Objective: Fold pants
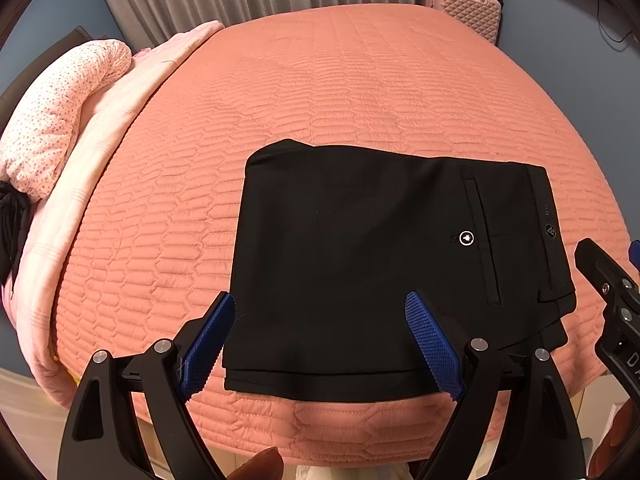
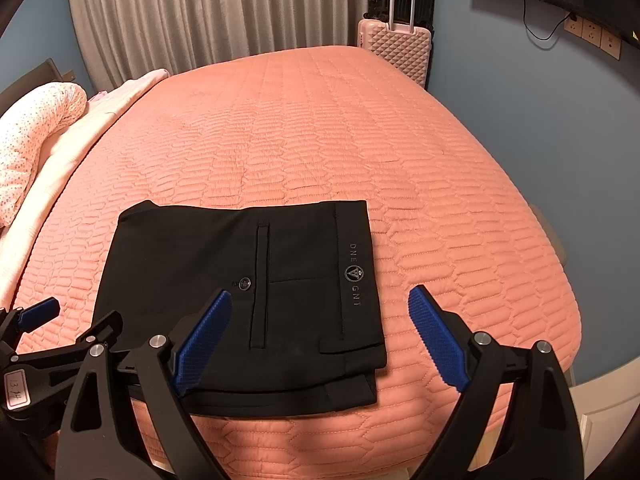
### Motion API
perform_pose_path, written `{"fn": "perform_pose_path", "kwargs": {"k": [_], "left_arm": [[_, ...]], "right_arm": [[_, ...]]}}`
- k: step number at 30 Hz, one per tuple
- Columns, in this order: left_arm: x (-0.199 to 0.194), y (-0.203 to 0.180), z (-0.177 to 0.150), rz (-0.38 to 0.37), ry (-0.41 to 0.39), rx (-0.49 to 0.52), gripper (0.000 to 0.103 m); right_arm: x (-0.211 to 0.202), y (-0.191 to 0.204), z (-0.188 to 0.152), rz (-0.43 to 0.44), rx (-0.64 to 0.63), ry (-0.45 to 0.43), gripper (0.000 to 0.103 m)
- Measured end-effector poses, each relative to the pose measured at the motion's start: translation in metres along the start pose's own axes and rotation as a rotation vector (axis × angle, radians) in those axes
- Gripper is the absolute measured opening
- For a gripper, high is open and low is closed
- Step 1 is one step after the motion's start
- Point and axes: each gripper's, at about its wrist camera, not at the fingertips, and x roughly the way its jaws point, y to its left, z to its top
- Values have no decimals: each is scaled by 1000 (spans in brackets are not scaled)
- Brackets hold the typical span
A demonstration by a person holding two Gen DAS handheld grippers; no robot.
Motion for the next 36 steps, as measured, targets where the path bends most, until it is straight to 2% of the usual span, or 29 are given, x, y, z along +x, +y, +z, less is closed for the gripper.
{"fn": "perform_pose_path", "kwargs": {"k": [14,21,31,36], "left_arm": [[-8,1,1,-14,-21,-2,85],[-9,6,3,-61,-13,-39,86],[-14,1,0,-16,-66,-16,86],[-9,2,2,53,-37,-15,86]], "right_arm": [[-4,2,0,1,-4,-12,88],[-6,1,0,0,-6,-15,88],[-7,2,1,-3,-6,-18,88],[-7,-1,2,-9,-3,-18,88]]}}
